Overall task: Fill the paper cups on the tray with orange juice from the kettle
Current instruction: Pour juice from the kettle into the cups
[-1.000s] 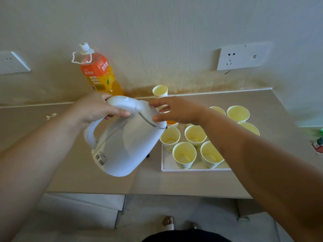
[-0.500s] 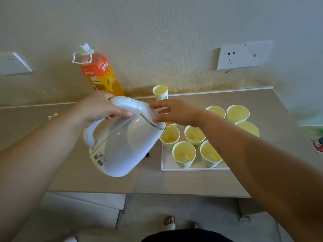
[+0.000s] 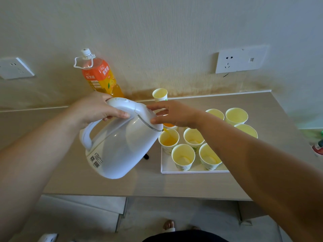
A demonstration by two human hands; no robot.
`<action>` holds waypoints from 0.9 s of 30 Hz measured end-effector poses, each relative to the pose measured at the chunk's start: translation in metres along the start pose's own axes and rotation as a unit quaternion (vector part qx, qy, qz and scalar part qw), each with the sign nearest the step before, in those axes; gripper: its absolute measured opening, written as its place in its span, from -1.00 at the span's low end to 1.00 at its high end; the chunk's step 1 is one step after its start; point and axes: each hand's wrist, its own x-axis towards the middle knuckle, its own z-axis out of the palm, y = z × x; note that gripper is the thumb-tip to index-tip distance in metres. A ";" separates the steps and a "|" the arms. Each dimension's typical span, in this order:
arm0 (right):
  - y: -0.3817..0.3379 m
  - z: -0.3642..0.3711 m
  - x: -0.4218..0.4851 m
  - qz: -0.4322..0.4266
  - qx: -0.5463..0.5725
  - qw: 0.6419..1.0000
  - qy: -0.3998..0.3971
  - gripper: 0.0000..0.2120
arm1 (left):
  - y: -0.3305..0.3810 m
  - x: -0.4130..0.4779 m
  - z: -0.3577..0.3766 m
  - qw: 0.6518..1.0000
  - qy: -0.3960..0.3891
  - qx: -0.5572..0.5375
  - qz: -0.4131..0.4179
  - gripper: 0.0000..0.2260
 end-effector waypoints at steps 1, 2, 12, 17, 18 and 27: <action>0.000 0.000 -0.001 -0.001 0.005 1.000 -0.001 -0.47 | 0.001 -0.001 0.000 1.000 0.000 0.002 0.000 -0.68; -0.001 0.000 -0.001 -0.002 0.008 1.000 -0.001 -0.47 | 0.002 -0.002 -0.001 1.000 0.001 0.003 0.000 -0.68; -0.005 0.003 -0.001 -0.006 0.018 1.000 0.007 -0.48 | 0.003 -0.009 -0.006 1.000 0.008 0.000 0.001 -0.67; -0.005 0.006 -0.001 -0.007 0.020 1.000 0.012 -0.49 | 0.001 -0.011 -0.007 1.000 0.009 0.001 0.003 -0.66; -0.005 0.006 -0.001 -0.008 0.021 1.000 0.013 -0.49 | 0.001 -0.012 -0.007 1.000 0.008 0.000 0.003 -0.66; -0.005 0.008 -0.002 -0.008 0.021 1.000 0.016 -0.49 | 0.002 -0.014 -0.009 1.000 0.008 0.005 0.008 -0.66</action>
